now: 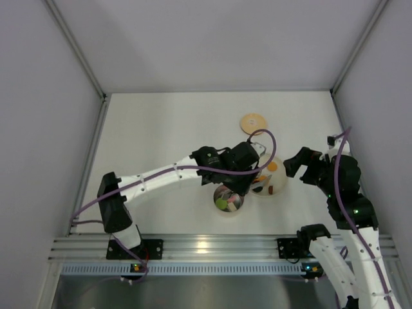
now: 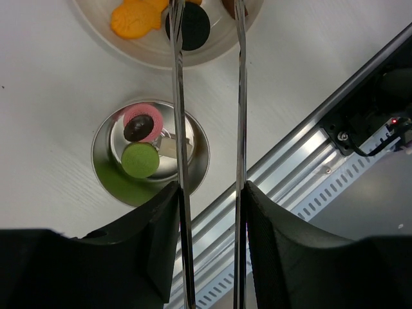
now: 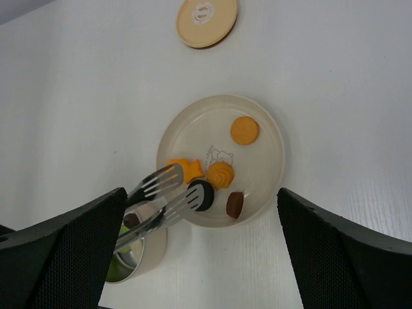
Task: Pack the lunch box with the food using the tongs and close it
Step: Pick up the fake food from the plate.
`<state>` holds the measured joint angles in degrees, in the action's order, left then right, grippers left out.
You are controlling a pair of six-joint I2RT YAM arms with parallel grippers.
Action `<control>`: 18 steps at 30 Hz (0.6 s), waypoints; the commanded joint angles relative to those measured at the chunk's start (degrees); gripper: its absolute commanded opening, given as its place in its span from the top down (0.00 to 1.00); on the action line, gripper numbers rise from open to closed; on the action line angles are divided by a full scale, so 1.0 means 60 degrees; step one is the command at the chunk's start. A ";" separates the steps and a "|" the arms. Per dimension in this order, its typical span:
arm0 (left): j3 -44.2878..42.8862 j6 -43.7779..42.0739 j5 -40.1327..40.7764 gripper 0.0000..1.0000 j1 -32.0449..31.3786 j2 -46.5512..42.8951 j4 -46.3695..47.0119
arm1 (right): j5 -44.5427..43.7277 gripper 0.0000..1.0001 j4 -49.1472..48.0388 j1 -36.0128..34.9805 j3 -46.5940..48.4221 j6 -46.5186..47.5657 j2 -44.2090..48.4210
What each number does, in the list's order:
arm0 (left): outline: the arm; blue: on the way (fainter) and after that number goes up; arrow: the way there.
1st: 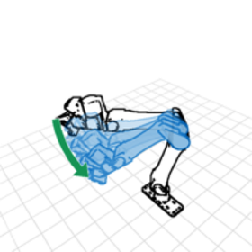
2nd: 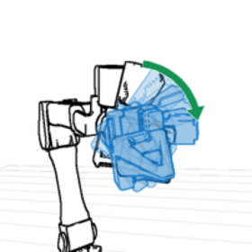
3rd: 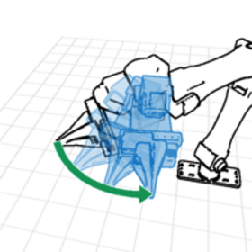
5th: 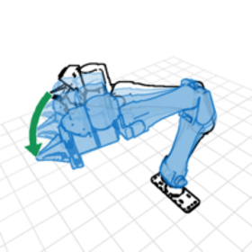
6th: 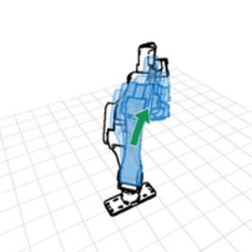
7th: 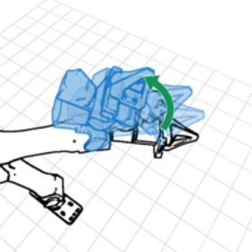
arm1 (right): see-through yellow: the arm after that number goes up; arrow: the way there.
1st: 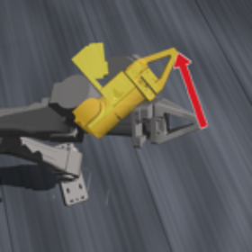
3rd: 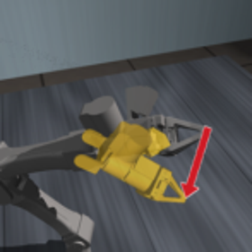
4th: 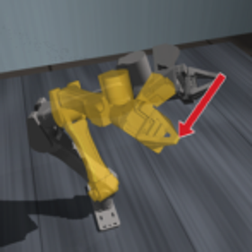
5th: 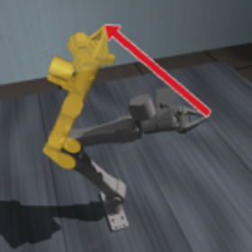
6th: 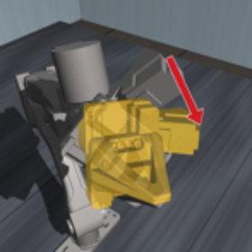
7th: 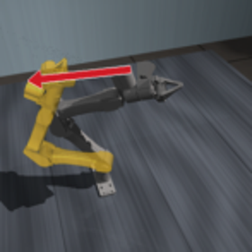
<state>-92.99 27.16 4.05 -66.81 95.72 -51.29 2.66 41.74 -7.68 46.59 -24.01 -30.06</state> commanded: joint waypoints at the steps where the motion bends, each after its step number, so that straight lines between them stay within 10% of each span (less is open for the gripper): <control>1: -0.0468 -0.0088 -0.0250 0.53 -0.0057 0.0436 0.0812 | -0.0062 0.00 0.0310 0.0109 0.0380 0.0135 0.0074; 18: -0.0512 0.0044 -0.0588 0.53 -0.0189 0.1653 0.1531 | -0.0047 0.00 0.0354 0.0109 0.0307 0.0149 0.0191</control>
<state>-93.69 27.11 0.84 -67.77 105.25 -45.47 2.66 42.17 -7.68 46.63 -24.01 -29.50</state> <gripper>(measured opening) 0.473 0.993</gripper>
